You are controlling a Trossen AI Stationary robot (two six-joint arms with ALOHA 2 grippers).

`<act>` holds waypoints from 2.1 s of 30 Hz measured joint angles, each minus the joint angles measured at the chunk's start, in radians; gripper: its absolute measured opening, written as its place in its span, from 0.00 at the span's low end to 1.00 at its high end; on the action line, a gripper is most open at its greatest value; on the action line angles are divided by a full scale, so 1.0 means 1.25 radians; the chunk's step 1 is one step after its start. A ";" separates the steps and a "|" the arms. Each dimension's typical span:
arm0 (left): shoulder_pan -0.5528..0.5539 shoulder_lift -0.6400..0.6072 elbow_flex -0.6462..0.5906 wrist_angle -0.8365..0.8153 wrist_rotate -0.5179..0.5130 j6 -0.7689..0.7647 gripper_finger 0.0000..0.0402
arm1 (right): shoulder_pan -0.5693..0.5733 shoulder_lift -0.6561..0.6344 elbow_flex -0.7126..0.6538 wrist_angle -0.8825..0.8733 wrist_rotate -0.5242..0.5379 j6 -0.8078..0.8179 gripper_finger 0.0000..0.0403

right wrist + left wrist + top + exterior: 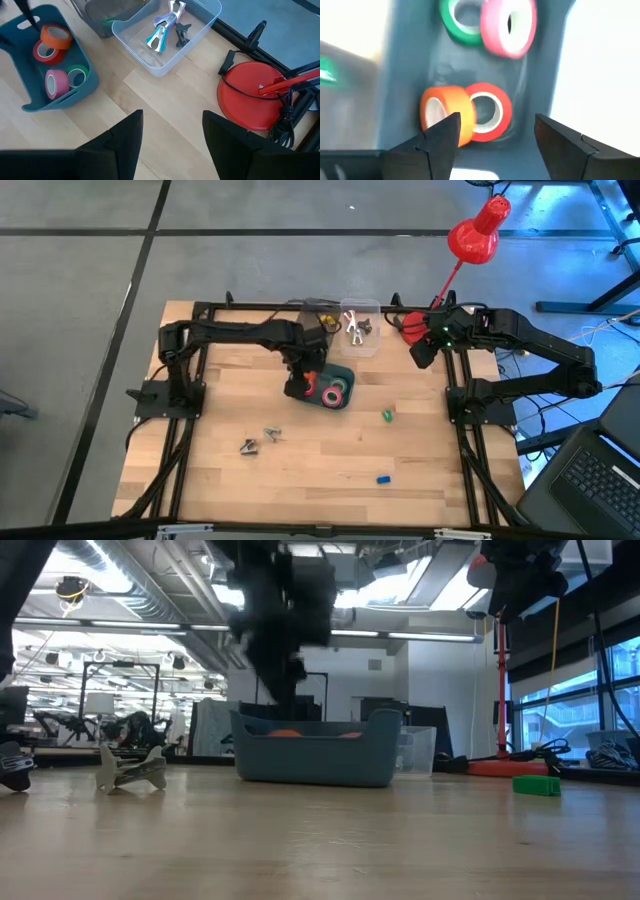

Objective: Pick and place Stapler, Stapler remover, tape
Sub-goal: Put the orange tape into the blue bin, then put the green stapler into the black bin

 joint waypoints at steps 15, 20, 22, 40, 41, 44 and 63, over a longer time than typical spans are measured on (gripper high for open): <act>-0.268 -0.318 -0.293 0.016 0.033 -0.321 0.60 | 0.001 0.000 0.000 -0.020 0.008 -0.024 0.51; -0.337 -0.347 -0.330 0.040 -0.050 -0.373 0.58 | 0.001 0.000 0.000 0.017 0.006 -0.031 0.51; -0.352 -0.347 -0.330 0.045 -0.066 -0.358 0.57 | 0.001 0.000 0.000 0.005 -0.037 0.004 0.51; -0.299 -0.349 -0.330 0.127 -0.200 -0.239 0.51 | 0.437 0.054 -0.304 0.244 -0.004 0.656 0.50; -0.294 -0.349 -0.330 0.136 -0.191 -0.228 0.50 | 0.437 0.072 -0.317 0.253 -0.011 0.662 0.49; -0.278 -0.349 -0.330 0.149 -0.170 -0.202 0.48 | 0.438 0.129 -0.341 0.293 -0.032 0.657 0.49; -0.253 -0.349 -0.330 0.149 -0.141 -0.199 0.46 | 0.438 0.381 -0.348 0.440 -0.085 0.586 0.49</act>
